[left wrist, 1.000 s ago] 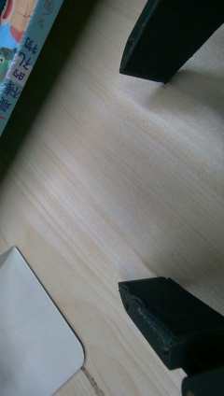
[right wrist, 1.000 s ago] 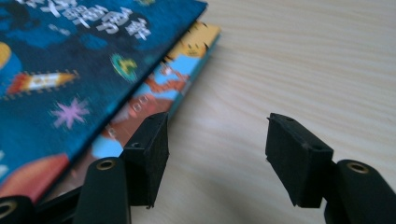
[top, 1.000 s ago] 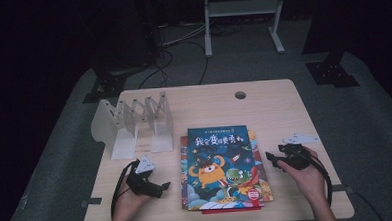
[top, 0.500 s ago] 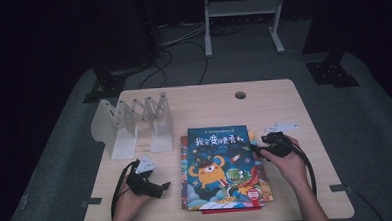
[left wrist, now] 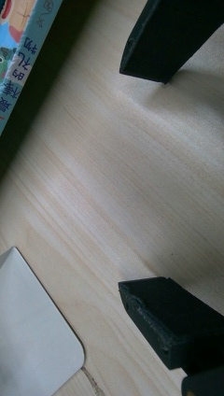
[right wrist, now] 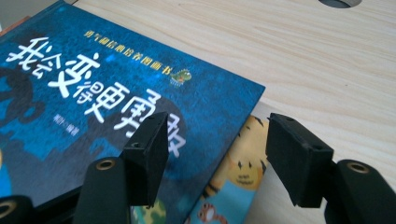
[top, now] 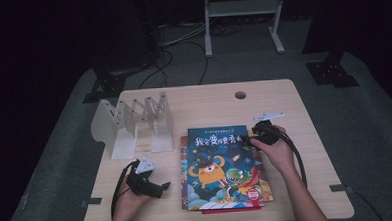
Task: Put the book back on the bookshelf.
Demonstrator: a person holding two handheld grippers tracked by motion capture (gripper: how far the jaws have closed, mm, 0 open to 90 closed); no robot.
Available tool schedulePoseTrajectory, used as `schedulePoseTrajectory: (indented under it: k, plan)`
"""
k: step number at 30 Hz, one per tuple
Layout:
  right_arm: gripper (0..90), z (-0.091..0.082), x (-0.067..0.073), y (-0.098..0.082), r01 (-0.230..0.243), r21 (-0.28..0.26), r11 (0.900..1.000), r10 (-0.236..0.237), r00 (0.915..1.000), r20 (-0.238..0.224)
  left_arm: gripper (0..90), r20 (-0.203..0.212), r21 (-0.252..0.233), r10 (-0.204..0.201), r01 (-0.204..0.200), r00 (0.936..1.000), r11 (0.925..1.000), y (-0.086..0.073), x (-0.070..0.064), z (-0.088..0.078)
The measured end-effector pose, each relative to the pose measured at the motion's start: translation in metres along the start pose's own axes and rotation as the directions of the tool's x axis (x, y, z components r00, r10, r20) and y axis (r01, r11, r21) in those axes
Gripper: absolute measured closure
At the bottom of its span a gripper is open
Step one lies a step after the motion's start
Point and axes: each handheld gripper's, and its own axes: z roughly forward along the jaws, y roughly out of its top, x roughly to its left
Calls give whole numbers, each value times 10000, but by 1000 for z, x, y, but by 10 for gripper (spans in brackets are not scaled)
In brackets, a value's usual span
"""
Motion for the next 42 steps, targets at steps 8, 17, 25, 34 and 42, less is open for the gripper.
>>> schedulePoseTrajectory:
  k: [8,17,25,34,42]
  plan:
    - [372,15,-3,8,-232,181,9996,235,9995,-198,0,204,-34,-9,10,9998,10000,2,0,-3]
    - [324,23,-4,11,-543,310,9980,561,9967,-584,0,342,-221,52,-44,9994,9997,12,1,-10]
    - [326,27,-2,11,-289,231,9993,307,9958,-865,0,444,-190,251,-243,9987,9995,22,1,-11]
    - [335,34,14,18,231,315,9992,-186,9903,-1378,0,637,-375,434,-411,9970,9985,36,-1,-8]
    - [336,40,29,24,623,397,9973,-545,9833,-1737,0,698,-548,514,-477,9962,9974,46,-1,-8]
